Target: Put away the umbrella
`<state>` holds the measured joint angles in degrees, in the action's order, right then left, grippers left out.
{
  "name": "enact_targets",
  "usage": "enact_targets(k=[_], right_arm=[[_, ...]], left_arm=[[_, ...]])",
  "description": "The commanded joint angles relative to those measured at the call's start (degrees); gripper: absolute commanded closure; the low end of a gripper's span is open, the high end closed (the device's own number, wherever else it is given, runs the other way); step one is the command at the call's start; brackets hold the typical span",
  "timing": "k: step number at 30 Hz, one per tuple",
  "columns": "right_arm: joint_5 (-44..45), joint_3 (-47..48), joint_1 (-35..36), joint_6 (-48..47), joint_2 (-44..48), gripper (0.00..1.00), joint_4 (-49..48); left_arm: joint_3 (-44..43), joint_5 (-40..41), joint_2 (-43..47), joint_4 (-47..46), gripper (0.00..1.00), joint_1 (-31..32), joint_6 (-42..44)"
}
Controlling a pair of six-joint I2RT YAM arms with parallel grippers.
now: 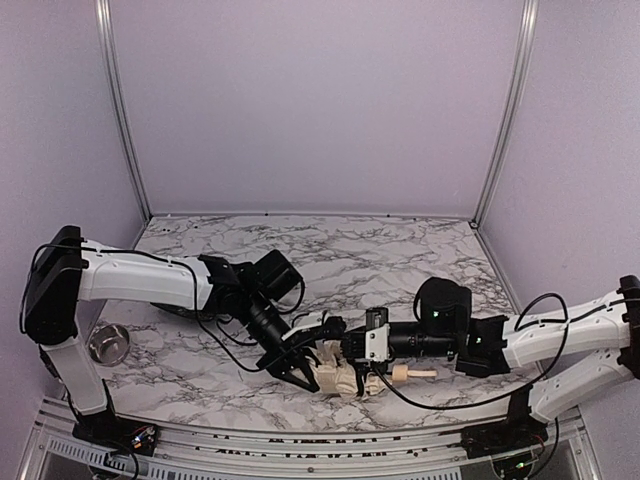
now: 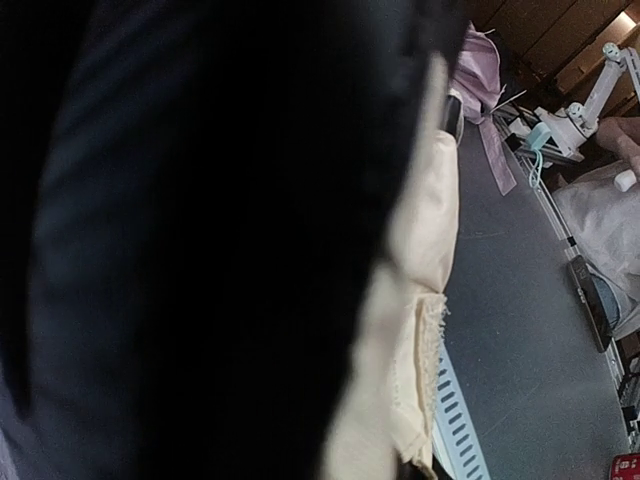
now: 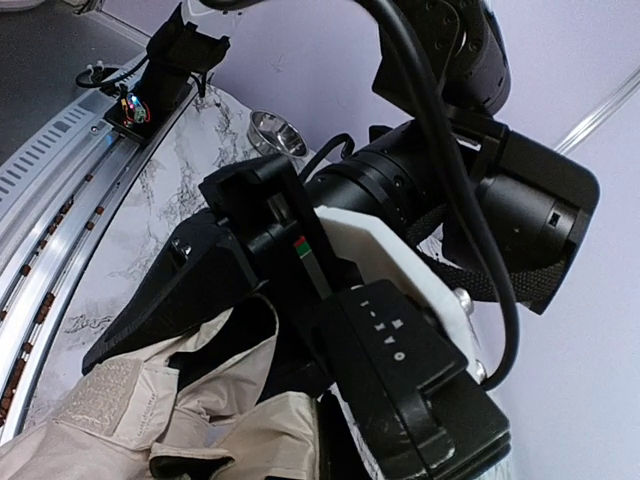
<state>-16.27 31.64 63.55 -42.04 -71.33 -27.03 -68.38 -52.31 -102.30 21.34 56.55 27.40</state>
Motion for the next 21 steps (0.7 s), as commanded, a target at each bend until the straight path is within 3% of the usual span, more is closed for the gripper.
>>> enact_targets(k=[1,5,10,15,21], right_arm=[[-6.4,4.16,6.25,-2.43,2.23,1.0,-2.6],[-6.21,6.93,7.81,-5.15,-2.75,1.0,-0.14],[1.31,3.07,7.82,-8.19,-7.55,1.0,-3.18],[3.56,0.85,7.82,-8.55,-14.5,1.0,-11.71],[-1.13,-0.18,7.8,-2.58,-20.91,1.0,-24.06]], left_arm=[[-3.33,9.76,-3.67,-1.97,1.0,-6.57,-10.71],[-6.05,11.41,-9.0,-2.05,1.0,-8.04,-14.65],[-4.93,19.75,-11.42,-3.76,1.0,-11.11,-16.26],[-5.31,21.14,-13.83,-5.21,1.0,-11.64,-13.26],[-6.21,23.47,-17.76,-5.88,1.0,-11.64,-11.81]])
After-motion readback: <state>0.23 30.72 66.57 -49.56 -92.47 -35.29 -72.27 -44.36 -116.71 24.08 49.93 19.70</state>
